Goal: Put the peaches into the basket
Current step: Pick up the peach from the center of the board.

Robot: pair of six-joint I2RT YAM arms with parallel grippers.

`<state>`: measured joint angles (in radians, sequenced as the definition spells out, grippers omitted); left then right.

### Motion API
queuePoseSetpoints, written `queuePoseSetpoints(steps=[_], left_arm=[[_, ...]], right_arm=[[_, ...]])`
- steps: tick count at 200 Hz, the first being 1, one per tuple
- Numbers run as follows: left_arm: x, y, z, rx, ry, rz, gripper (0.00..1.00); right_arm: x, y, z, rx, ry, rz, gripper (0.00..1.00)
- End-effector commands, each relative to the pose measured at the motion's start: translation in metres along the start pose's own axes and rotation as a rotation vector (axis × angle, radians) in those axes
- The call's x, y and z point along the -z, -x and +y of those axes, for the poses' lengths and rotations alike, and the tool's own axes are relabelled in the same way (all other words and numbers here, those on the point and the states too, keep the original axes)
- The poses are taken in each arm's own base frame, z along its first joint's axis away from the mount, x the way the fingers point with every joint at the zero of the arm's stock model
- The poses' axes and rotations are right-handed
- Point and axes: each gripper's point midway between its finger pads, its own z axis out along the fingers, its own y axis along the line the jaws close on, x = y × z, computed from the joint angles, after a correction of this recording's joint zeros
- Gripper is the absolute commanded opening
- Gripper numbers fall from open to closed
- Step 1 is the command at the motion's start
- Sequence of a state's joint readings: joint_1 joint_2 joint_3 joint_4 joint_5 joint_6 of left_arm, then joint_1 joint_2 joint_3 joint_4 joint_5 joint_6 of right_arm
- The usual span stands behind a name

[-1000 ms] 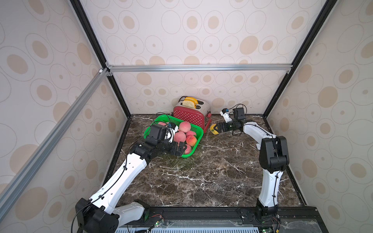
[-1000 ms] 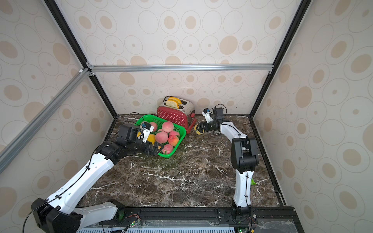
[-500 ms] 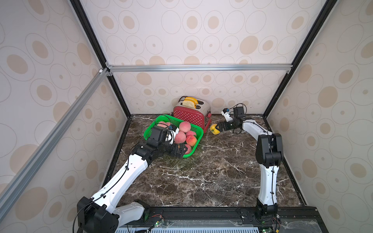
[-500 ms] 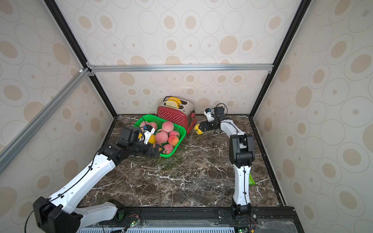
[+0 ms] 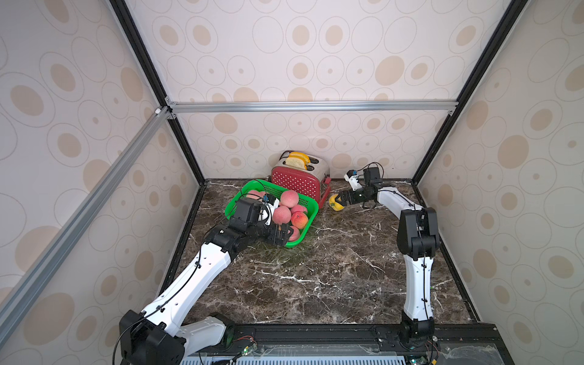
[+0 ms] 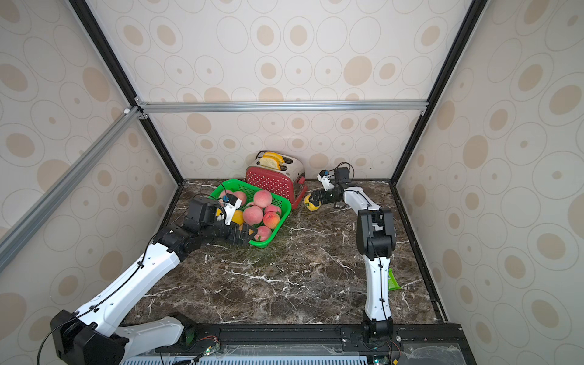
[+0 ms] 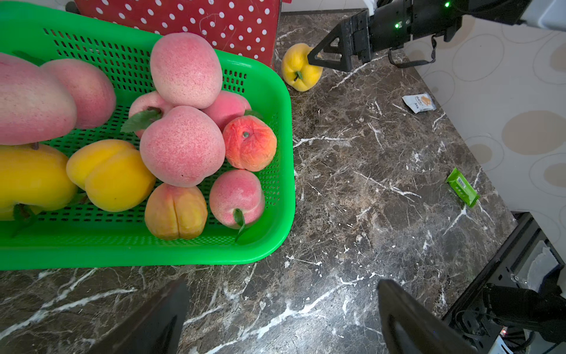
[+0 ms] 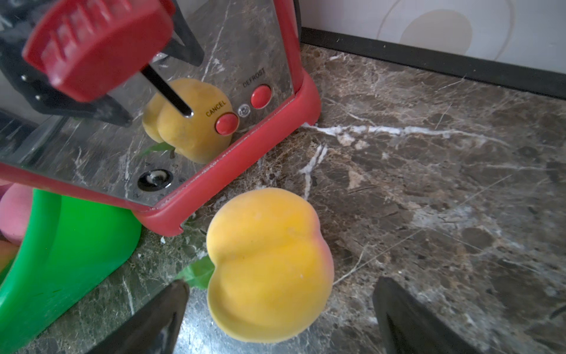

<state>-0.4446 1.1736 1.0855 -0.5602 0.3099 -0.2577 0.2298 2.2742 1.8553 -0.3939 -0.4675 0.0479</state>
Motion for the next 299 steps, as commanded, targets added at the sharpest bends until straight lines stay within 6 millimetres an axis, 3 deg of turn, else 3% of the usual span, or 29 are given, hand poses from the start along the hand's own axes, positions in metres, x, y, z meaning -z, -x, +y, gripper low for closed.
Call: queuePoseSetpoints(steps=[1, 70, 104, 210, 243, 299], left_arm=[[0.008, 0.001, 0.000, -0.010, 0.016, -0.016, 0.99], [0.008, 0.008, -0.003, 0.006, 0.004, -0.036, 0.99], [0.010, 0.005, 0.000, 0.005, 0.017, -0.032, 0.99], [0.008, -0.002, 0.006, 0.018, 0.050, -0.011, 0.99], [0.007, -0.005, 0.007, 0.026, 0.048, -0.002, 0.99], [0.010, -0.007, 0.004, 0.053, 0.040, 0.015, 0.99]], right_arm=[[-0.012, -0.011, 0.001, -0.027, 0.025, 0.034, 0.98], [-0.019, -0.016, 0.001, -0.027, 0.034, 0.069, 0.95], [-0.023, -0.015, 0.006, -0.028, 0.062, 0.059, 0.85], [-0.025, -0.018, 0.009, -0.004, 0.055, 0.081, 0.70], [-0.008, -0.012, 0.014, 0.004, 0.036, 0.052, 0.68], [0.040, -0.014, 0.029, -0.013, -0.023, -0.045, 0.67]])
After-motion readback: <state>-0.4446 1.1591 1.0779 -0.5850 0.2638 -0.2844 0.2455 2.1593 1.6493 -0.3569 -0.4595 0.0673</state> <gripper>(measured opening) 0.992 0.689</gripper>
